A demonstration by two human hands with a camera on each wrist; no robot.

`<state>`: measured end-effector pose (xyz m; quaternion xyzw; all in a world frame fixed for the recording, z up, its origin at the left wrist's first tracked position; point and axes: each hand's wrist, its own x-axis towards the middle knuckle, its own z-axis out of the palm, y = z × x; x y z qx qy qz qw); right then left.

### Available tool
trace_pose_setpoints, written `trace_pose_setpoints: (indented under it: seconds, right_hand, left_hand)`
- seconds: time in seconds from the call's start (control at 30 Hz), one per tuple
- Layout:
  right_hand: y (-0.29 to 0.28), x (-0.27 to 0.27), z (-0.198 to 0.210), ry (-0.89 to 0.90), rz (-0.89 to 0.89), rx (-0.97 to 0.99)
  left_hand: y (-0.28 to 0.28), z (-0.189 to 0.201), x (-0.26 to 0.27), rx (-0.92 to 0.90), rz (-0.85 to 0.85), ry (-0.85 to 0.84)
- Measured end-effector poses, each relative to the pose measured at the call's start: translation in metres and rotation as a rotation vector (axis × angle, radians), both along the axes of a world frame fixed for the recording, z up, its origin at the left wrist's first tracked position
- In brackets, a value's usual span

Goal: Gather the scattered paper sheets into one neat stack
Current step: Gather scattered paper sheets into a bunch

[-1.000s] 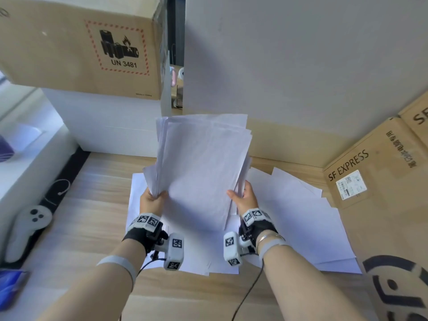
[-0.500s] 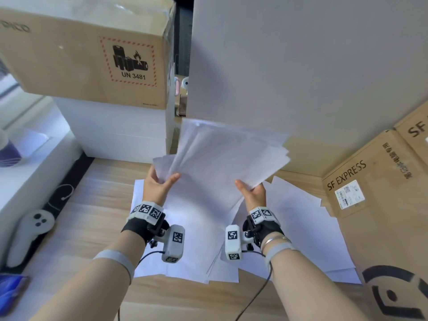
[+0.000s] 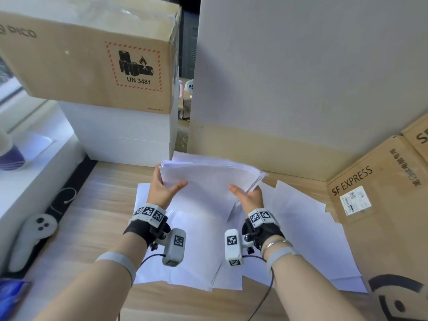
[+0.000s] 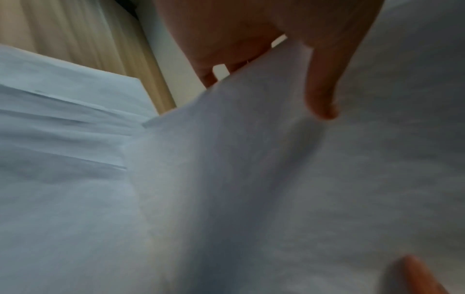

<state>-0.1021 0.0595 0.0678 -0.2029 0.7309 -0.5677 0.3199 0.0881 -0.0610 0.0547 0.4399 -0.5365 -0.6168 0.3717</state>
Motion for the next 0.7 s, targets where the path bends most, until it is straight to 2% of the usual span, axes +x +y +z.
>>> trace_pose_setpoints:
  seconds: [0.13, 0.2, 0.33, 0.4, 0.53, 0.7]
  right_hand:
    - [0.004, 0.012, -0.018, -0.010, 0.061, 0.128]
    - [0.001, 0.014, -0.019, -0.032, 0.019, 0.160]
    - [-0.006, 0.012, -0.010, -0.054, 0.004, 0.040]
    - [-0.003, 0.014, -0.013, -0.051, 0.051, 0.082]
    - [0.004, 0.023, -0.035, -0.033, 0.107, 0.314]
    - [-0.009, 0.020, -0.031, 0.050, 0.096, 0.230]
  left_hand:
    - [0.005, -0.018, 0.005, 0.020, -0.050, -0.239]
    - [0.007, -0.015, 0.005, 0.043, -0.040, -0.204]
    - [0.000, -0.006, 0.009, 0.063, 0.008, -0.065]
    - [-0.002, -0.010, 0.013, 0.092, -0.039, -0.132]
    - [0.005, -0.034, 0.019, 0.141, -0.080, -0.322]
    - [-0.004, -0.039, 0.024, 0.177, -0.055, -0.254]
